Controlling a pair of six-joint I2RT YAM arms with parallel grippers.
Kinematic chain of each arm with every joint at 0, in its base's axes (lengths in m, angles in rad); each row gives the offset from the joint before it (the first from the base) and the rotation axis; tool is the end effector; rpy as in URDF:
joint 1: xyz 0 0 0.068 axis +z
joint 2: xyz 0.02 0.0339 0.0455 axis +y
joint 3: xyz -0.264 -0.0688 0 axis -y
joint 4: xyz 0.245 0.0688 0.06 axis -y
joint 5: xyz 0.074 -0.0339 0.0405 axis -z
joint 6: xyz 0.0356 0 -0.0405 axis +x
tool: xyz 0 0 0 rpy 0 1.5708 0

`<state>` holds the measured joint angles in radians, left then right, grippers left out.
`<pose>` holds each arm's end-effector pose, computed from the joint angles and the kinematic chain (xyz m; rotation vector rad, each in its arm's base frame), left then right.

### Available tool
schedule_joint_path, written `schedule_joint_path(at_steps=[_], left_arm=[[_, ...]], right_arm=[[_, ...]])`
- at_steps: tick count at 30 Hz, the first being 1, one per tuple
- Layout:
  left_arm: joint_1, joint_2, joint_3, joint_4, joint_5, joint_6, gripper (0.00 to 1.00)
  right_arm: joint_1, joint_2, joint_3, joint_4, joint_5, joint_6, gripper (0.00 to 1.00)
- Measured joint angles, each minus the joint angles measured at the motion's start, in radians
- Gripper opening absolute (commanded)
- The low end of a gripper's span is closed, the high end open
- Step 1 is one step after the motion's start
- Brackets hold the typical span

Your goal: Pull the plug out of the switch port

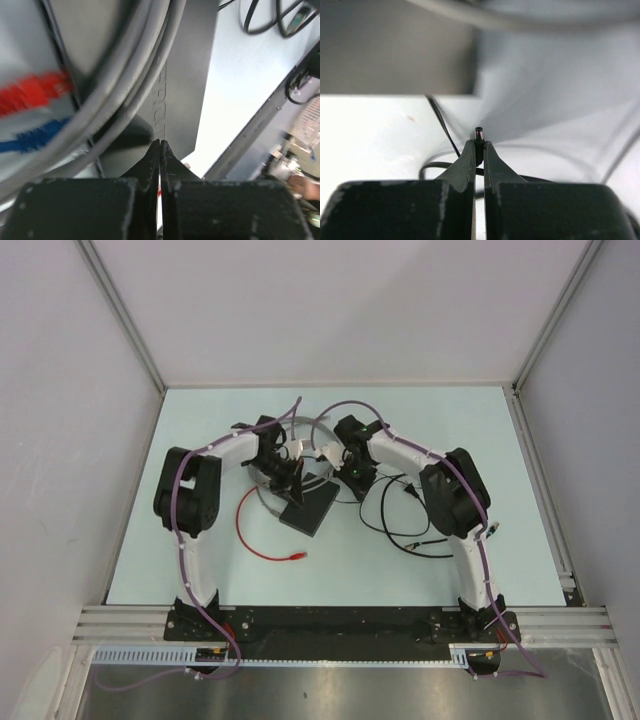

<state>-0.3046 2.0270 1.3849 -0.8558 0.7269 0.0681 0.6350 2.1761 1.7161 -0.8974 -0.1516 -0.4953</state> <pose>0.3514 -0.1353 0.1515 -0.5807 -2.8614 1.1152 0.3507 0.2650 0.1689 -1.5891 2.4614 0.2439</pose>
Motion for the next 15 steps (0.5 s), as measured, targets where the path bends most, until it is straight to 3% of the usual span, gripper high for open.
schedule_joint_path(at_steps=[6, 15], left_arm=[[0.024, -0.012, 0.118, 0.010, -0.001, 0.037, 0.10], [0.078, -0.148, 0.083, 0.016, 0.010, 0.090, 0.32]], right_arm=[[-0.139, -0.009, -0.001, -0.001, 0.010, 0.051, 0.00], [-0.322, -0.009, 0.188, 0.015, 0.044, 0.053, 0.00]])
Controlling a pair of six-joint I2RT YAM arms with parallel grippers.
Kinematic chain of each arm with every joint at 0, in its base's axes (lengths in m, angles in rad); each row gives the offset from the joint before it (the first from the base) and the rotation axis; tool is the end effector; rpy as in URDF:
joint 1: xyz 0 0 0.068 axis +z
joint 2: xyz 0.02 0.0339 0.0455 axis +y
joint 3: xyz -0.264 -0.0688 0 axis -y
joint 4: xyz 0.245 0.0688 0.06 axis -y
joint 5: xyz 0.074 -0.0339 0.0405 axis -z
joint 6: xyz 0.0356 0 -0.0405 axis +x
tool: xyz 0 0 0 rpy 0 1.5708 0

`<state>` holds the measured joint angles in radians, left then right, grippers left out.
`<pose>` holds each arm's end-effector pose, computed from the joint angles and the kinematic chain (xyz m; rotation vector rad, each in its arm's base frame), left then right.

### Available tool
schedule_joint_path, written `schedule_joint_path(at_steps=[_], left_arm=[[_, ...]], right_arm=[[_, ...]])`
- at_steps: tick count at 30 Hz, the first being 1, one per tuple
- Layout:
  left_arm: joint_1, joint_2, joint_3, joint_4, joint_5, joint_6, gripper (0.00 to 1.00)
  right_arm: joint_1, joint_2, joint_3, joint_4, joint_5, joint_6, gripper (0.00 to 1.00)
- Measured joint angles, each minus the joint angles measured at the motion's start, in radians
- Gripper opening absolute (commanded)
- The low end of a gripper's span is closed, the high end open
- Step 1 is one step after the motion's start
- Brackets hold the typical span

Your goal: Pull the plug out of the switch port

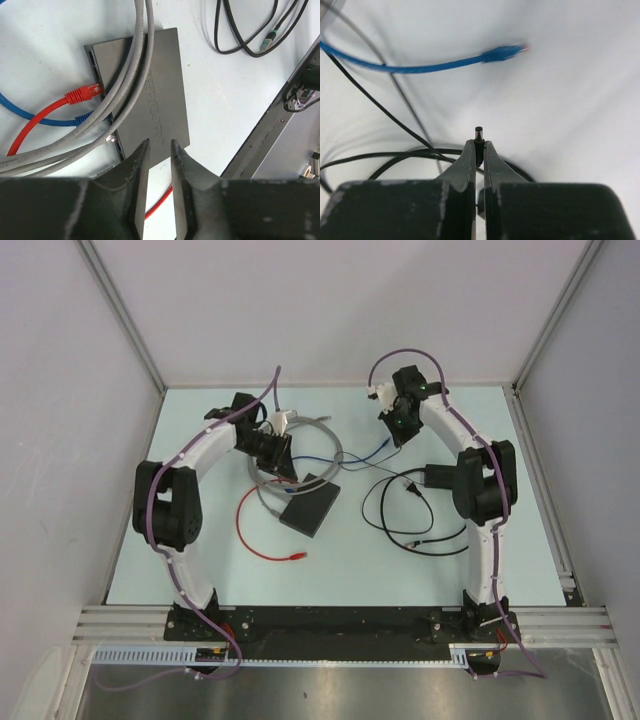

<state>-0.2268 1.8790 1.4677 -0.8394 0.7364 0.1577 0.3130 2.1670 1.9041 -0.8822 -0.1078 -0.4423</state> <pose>0.3651 -0.1088 0.2268 0.6725 2.5857 -1.0430 0.4418 0.1470 0.2266 -1.0279 2.5057 0.1080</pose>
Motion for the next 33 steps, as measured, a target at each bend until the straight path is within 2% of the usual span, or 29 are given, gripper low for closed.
schedule_joint_path(at_steps=[5, 7, 8, 9, 11, 17, 27, 28, 30, 31, 32, 33], left_arm=[[0.000, -0.011, -0.023, 0.009, -0.010, 0.000, 0.38], [0.000, -0.015, -0.052, 0.024, -0.029, -0.003, 0.39], [0.000, -0.021, -0.073, 0.032, -0.045, -0.009, 0.39], [0.000, -0.029, -0.099, 0.046, -0.065, -0.019, 0.39], [0.000, -0.050, -0.156, 0.065, -0.116, -0.028, 0.39], [0.000, -0.074, -0.270, 0.099, -0.260, -0.045, 0.42], [0.001, -0.059, -0.275, 0.124, -0.243, -0.052, 0.43], [0.001, -0.054, -0.275, 0.124, -0.237, -0.053, 0.43], [0.001, -0.040, -0.274, 0.124, -0.228, -0.053, 0.43], [0.001, -0.034, -0.274, 0.125, -0.226, -0.053, 0.43], [0.001, -0.025, -0.272, 0.124, -0.223, -0.053, 0.43], [0.001, -0.018, -0.268, 0.123, -0.217, -0.054, 0.43]], right_arm=[[-0.021, 0.015, 0.064, 0.030, 0.032, 0.005, 0.00], [-0.024, 0.029, 0.083, 0.045, 0.045, 0.020, 0.12], [-0.025, 0.033, 0.085, 0.049, 0.047, 0.025, 0.32], [-0.025, 0.034, 0.085, 0.049, 0.046, 0.032, 0.41], [-0.024, 0.034, 0.085, 0.043, 0.032, 0.047, 0.52], [-0.008, 0.032, 0.084, 0.029, -0.060, 0.069, 0.62], [0.093, -0.057, -0.005, 0.001, -0.243, 0.089, 0.64], [0.101, -0.064, -0.013, -0.005, -0.261, 0.087, 0.74], [0.121, -0.077, -0.029, -0.025, -0.303, 0.074, 0.77], [0.134, -0.080, -0.034, -0.033, -0.317, 0.062, 0.85], [0.142, -0.080, -0.039, -0.035, -0.323, 0.049, 0.99], [0.151, -0.080, -0.045, -0.037, -0.326, 0.040, 1.00]])
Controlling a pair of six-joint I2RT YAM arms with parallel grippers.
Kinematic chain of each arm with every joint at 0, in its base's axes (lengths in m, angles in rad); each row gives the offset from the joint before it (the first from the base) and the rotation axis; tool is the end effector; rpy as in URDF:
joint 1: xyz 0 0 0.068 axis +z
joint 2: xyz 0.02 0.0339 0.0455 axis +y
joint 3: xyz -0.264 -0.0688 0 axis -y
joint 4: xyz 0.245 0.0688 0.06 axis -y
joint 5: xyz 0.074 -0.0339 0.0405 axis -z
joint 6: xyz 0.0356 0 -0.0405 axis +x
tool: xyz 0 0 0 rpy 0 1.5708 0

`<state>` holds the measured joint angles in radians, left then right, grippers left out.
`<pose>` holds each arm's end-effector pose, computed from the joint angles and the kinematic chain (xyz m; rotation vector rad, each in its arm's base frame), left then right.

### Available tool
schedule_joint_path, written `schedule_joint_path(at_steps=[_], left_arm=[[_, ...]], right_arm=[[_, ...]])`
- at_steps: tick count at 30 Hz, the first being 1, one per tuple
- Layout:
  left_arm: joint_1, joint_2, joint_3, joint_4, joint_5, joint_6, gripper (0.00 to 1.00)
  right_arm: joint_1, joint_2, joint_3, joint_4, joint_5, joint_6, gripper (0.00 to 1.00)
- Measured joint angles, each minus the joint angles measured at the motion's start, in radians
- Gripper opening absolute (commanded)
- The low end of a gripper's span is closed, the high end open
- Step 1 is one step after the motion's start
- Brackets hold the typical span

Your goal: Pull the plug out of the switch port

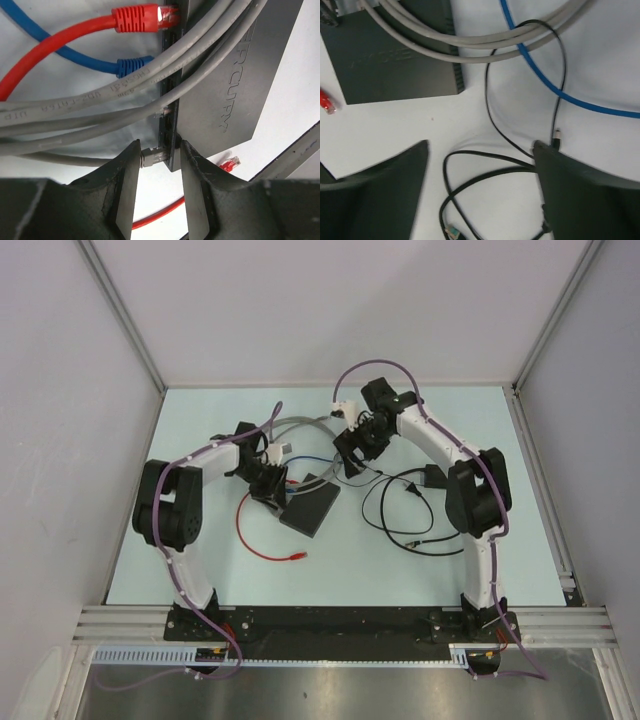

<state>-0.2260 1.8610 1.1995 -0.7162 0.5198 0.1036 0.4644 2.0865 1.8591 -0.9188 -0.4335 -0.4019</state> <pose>0.3331 -0.0947 0.1604 0.5460 2.8304 -0.7819 0.3922 0.2132 0.2495 -1.2357 2.3702 0.6056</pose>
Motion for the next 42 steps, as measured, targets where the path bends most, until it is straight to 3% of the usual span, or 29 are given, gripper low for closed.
schedule_joint_path(at_steps=[10, 19, 28, 42], left_arm=[[0.000, 0.027, 0.022, -0.006, 0.042, -0.010, 0.43], [-0.003, 0.038, 0.029, -0.011, 0.062, -0.009, 0.43], [-0.037, 0.047, 0.033, -0.018, 0.060, -0.006, 0.43], [-0.048, 0.048, 0.040, -0.029, 0.050, 0.010, 0.43]], right_arm=[[0.055, 0.087, 0.058, -0.016, -0.076, 0.019, 1.00], [0.008, 0.238, 0.094, -0.016, -0.217, 0.122, 0.99], [-0.013, 0.328, 0.268, 0.016, -0.349, 0.177, 0.99], [-0.055, 0.413, 0.360, 0.117, -0.444, 0.306, 1.00]])
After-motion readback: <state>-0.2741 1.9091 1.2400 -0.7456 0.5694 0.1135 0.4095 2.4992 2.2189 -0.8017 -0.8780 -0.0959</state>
